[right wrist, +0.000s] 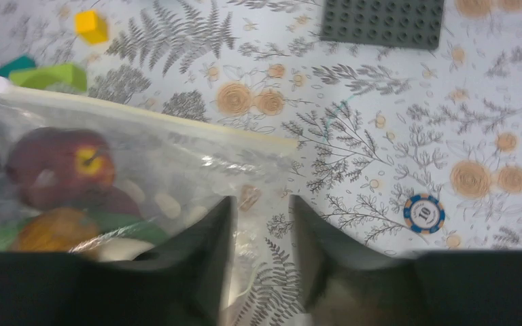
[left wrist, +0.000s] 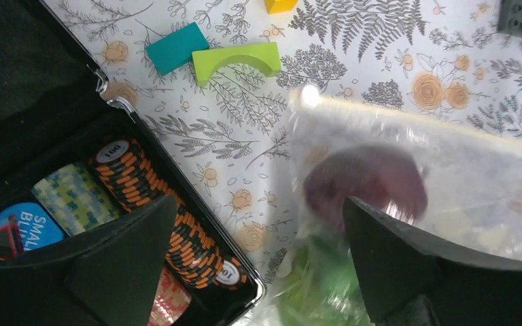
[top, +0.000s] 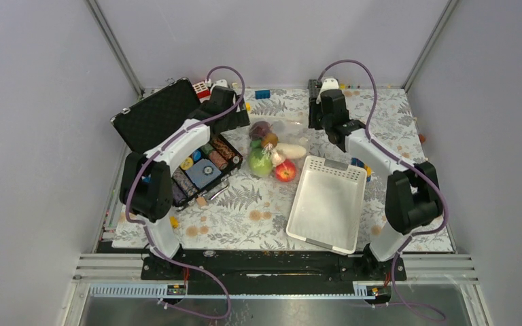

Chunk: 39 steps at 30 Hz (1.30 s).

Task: Place the food in the zip-top bag and seal the zipper

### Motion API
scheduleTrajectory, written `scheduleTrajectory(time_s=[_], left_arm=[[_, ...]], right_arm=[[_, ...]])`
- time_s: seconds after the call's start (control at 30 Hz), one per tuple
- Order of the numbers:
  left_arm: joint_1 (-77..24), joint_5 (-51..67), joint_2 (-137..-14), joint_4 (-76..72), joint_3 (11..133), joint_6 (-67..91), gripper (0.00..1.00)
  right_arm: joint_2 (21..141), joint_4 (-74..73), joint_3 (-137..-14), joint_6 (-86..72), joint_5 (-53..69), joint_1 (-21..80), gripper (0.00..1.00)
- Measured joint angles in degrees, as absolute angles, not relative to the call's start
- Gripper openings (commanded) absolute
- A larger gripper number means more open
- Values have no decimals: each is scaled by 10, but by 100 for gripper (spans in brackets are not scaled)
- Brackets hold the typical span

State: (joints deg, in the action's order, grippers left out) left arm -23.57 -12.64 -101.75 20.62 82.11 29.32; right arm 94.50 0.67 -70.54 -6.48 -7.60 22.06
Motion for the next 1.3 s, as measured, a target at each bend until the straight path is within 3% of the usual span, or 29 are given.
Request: scheduleTrajectory(time_s=[0.07,0.1,0.37,0.7,0.83,0.97,1.3], left_arm=[[-231,-123,-1036,217,843,288,99],[-230,-121,-1043,223,856,286,99],[-231,-127,-990,246,879,276,99],[-231,-239,-608,312,682,315,99],[-230,-291,-511,371,591,378,99],[-230,-305,-484,426,526,425,99],[-230,-324,-483,442,519,449,99]], right_arm=[[971,-5,-731,-67,-97,211,91],[978,-11,-739,-70,-102,209,99],[941,-57,-761,-80,-111,205,100],[665,-115,-659,-135,-151,203,100],[574,-166,-607,-157,-209,200,99],[499,-207,-551,-165,-232,199,100],[369,-215,-444,-164,-246,199,100]])
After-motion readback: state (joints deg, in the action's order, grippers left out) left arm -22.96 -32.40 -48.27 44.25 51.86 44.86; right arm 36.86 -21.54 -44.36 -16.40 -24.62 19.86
